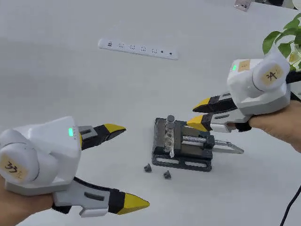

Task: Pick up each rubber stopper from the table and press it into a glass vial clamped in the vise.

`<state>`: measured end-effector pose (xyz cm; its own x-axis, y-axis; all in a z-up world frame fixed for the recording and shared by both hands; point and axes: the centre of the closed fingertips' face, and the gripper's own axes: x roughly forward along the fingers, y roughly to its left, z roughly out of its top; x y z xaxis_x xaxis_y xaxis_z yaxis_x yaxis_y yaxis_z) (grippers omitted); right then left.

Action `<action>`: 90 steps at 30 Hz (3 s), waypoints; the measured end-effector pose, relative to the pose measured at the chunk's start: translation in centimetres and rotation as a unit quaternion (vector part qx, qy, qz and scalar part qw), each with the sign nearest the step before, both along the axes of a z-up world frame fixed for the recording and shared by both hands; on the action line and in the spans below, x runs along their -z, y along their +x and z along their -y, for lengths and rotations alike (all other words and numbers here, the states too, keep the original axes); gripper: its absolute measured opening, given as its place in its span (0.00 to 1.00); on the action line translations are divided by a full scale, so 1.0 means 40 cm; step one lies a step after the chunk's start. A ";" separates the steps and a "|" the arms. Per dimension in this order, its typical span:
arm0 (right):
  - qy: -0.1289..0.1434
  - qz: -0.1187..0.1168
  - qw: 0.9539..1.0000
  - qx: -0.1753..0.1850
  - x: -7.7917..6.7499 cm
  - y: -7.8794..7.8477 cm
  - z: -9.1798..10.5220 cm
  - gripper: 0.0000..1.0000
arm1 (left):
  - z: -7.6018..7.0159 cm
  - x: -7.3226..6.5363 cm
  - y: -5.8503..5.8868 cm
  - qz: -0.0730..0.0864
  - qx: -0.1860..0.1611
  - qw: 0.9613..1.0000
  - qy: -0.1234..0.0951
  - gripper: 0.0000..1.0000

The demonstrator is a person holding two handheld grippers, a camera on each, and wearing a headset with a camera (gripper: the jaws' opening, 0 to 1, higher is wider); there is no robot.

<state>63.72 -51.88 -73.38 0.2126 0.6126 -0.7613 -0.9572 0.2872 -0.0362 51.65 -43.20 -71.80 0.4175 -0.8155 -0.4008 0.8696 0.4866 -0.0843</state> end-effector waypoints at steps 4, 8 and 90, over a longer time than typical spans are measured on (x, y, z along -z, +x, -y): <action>0.030 0.004 0.999 0.018 -0.014 -0.014 0.015 0.22 | 0.000 0.001 -0.006 -0.001 0.001 1.000 0.004 0.86; 0.058 0.004 0.998 0.032 -0.020 -0.030 0.030 0.26 | 0.001 0.002 -0.012 -0.002 0.002 1.000 0.009 0.85; 0.176 -0.021 0.983 0.041 0.073 -0.303 0.133 0.59 | 0.014 0.281 0.087 -0.093 -0.025 0.984 0.150 0.32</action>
